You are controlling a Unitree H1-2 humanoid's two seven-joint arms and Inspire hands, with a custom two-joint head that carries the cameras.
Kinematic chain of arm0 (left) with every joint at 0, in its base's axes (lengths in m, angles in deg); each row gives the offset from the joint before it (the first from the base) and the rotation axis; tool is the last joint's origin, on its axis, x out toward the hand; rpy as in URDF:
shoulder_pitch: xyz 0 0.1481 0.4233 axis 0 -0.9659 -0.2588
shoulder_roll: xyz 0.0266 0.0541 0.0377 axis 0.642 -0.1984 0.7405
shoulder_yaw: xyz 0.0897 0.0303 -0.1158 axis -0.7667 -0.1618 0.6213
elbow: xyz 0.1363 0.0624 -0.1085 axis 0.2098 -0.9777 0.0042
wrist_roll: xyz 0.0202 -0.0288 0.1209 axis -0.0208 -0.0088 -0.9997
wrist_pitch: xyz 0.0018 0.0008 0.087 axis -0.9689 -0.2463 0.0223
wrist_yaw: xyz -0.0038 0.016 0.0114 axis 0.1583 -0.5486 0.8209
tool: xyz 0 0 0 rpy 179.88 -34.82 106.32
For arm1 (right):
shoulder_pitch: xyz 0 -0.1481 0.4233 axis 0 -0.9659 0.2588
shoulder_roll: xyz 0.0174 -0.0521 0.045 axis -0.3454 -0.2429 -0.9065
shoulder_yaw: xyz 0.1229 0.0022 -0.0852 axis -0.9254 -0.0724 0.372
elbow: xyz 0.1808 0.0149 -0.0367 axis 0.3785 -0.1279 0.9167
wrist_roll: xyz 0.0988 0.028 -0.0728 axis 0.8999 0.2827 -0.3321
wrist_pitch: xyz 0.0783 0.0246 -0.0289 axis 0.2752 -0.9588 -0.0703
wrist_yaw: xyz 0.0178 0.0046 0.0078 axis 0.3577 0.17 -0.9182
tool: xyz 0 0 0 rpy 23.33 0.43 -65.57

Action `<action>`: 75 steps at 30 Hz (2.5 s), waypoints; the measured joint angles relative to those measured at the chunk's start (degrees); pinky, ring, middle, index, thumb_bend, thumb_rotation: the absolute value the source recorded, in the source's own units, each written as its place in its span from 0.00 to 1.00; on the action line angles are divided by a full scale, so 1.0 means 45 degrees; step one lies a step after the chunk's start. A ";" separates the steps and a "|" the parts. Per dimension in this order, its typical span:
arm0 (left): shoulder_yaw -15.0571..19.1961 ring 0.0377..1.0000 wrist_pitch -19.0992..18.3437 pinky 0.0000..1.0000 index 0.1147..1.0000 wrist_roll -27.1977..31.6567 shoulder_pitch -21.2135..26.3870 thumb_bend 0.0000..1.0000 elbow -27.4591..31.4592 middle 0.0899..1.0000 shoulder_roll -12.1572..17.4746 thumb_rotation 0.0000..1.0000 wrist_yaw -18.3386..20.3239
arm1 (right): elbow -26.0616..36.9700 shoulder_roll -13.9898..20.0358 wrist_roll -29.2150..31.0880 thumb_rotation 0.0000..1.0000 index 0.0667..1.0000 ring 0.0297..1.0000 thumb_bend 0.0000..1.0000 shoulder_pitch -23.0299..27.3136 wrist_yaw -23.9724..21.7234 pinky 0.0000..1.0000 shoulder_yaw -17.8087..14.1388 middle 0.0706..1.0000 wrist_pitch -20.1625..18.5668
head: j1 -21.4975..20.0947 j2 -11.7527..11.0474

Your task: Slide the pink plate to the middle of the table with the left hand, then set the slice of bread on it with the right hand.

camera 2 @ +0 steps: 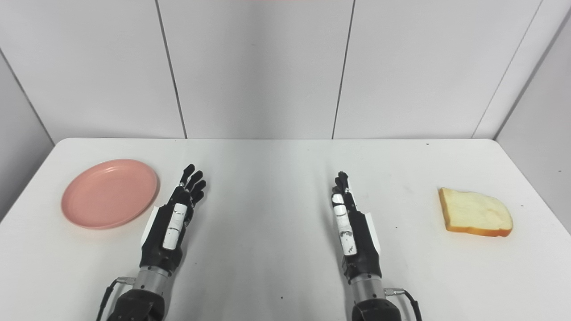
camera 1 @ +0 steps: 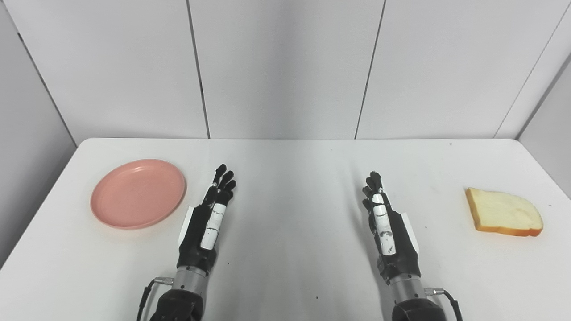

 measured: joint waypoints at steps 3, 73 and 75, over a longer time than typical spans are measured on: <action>0.0005 0.95 0.0000 0.97 0.95 0.0001 0.0000 0.78 0.0000 0.96 0.0000 0.90 0.0003 | 0.0000 0.0001 -0.0049 1.00 1.00 1.00 0.72 -0.0001 0.0003 1.00 0.0004 1.00 0.0000 | 0.0000 0.0020; -0.0601 0.90 -0.1646 0.86 0.90 -0.2212 0.0993 0.80 0.1328 0.91 -0.1118 0.94 -0.1006 | 0.0943 0.0503 0.1212 1.00 1.00 1.00 0.59 0.0002 -0.0308 1.00 -0.0367 1.00 -0.0656 | 0.4824 -0.0566; -0.0440 0.89 -0.2075 0.85 0.89 -0.2157 0.1373 0.82 0.1607 0.90 -0.1022 0.94 -0.0984 | 0.0934 0.0482 0.1252 1.00 1.00 1.00 0.60 0.0018 -0.0315 1.00 -0.0371 1.00 -0.0656 | 0.4863 -0.0566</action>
